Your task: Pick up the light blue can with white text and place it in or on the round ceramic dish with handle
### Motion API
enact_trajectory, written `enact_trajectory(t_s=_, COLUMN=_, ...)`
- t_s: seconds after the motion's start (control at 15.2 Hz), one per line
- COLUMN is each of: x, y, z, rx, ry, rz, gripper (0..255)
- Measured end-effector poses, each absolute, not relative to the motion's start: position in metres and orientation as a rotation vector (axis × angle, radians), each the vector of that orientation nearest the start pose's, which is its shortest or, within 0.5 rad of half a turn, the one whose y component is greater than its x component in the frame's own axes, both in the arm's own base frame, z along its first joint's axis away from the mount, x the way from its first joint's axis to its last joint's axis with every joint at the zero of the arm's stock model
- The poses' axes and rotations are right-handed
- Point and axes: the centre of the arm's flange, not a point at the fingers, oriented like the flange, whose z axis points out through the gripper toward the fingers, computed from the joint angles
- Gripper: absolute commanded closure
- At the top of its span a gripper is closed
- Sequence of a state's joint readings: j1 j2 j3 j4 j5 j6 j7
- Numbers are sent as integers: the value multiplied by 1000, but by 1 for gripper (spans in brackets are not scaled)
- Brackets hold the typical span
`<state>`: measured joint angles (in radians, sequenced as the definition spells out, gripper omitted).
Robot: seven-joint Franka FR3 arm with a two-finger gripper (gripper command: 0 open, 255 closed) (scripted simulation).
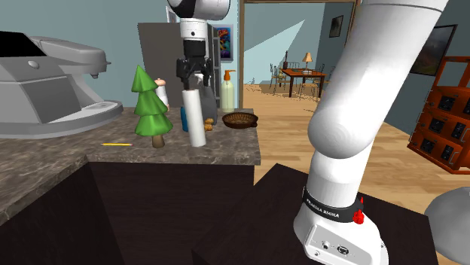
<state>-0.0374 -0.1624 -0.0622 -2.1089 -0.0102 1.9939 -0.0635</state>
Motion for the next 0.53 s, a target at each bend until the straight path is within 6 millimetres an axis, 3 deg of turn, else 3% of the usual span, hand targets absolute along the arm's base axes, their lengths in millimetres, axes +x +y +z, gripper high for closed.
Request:
enact_trajectory(t_s=0.26, x=570, y=-67, z=477, rx=-3146, ry=71, rz=-322, gripper=0)
enact_trajectory(t_s=0.53, x=614, y=-80, z=454, rx=-3152, ry=92, rz=-303, gripper=0)
